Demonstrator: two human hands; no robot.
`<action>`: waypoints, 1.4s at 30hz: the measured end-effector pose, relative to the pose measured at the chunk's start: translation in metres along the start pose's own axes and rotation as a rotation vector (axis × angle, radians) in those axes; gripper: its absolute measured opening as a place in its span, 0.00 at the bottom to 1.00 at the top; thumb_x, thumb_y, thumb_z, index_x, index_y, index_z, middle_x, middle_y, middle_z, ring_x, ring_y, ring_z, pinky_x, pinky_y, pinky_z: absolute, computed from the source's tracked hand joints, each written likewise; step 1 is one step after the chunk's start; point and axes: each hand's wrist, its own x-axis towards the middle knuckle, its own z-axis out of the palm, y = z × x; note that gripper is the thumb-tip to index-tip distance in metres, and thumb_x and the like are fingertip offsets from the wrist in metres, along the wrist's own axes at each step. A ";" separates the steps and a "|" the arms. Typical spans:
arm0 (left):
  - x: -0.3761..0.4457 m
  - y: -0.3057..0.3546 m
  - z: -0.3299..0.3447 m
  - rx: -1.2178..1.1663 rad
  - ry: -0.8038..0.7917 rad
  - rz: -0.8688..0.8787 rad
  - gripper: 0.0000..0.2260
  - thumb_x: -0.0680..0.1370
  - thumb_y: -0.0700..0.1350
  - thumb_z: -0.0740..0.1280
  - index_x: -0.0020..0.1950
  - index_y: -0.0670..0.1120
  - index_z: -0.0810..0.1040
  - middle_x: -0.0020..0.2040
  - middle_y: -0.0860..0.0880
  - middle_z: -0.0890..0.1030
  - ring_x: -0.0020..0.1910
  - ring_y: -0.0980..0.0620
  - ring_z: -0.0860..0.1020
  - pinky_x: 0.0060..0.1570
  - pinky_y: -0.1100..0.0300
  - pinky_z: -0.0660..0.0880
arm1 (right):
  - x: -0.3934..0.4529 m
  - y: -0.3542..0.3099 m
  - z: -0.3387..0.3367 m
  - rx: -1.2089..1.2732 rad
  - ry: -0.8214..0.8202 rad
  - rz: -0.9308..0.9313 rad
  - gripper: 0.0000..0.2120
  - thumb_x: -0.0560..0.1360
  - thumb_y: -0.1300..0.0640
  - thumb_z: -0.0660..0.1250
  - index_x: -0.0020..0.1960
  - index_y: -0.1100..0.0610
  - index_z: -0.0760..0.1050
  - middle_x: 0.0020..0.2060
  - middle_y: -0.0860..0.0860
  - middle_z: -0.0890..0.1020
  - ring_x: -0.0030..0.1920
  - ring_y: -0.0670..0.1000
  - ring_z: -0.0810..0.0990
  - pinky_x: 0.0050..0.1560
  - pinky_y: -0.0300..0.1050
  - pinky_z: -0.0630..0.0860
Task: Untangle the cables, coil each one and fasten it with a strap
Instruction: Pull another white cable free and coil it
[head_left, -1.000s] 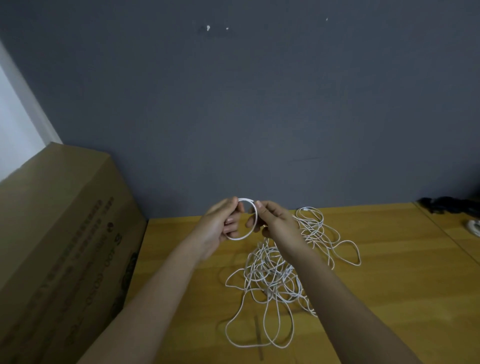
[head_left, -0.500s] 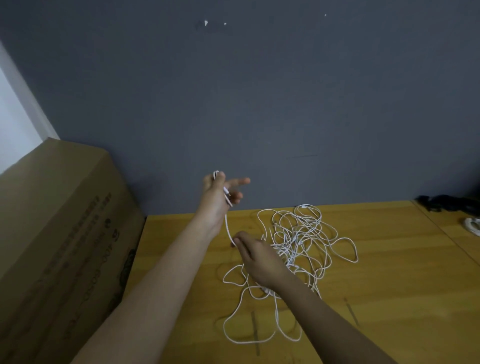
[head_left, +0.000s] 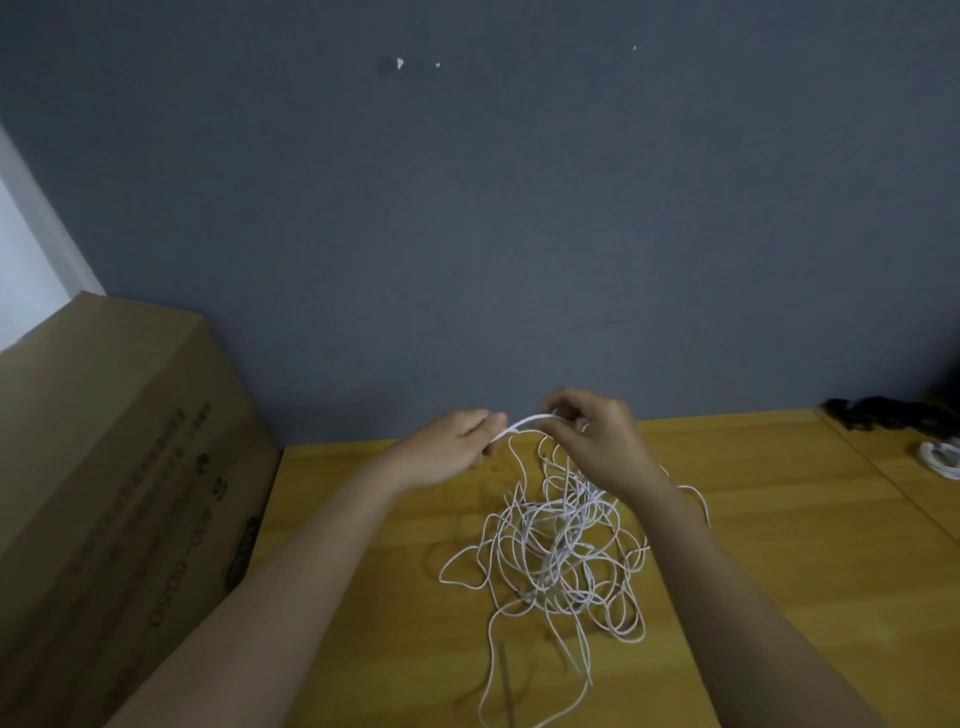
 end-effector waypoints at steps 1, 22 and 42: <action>-0.001 0.002 -0.001 -0.067 -0.060 -0.012 0.19 0.81 0.59 0.52 0.36 0.50 0.67 0.27 0.58 0.68 0.25 0.62 0.66 0.33 0.64 0.65 | 0.000 0.005 0.003 0.011 -0.029 0.034 0.06 0.73 0.49 0.71 0.44 0.51 0.79 0.35 0.44 0.80 0.37 0.45 0.78 0.40 0.43 0.75; 0.056 0.169 -0.105 -0.611 0.442 0.348 0.16 0.84 0.48 0.53 0.38 0.46 0.65 0.28 0.52 0.60 0.23 0.58 0.59 0.30 0.62 0.59 | 0.123 -0.097 -0.120 0.509 0.382 0.083 0.07 0.80 0.66 0.59 0.47 0.66 0.75 0.44 0.64 0.79 0.39 0.52 0.80 0.53 0.47 0.79; 0.027 0.127 -0.055 -1.056 0.277 0.259 0.13 0.85 0.46 0.50 0.41 0.47 0.64 0.25 0.55 0.67 0.21 0.57 0.62 0.27 0.65 0.63 | 0.041 -0.053 -0.024 -0.341 -0.014 -0.177 0.12 0.81 0.50 0.59 0.45 0.55 0.75 0.38 0.53 0.76 0.39 0.55 0.73 0.36 0.45 0.62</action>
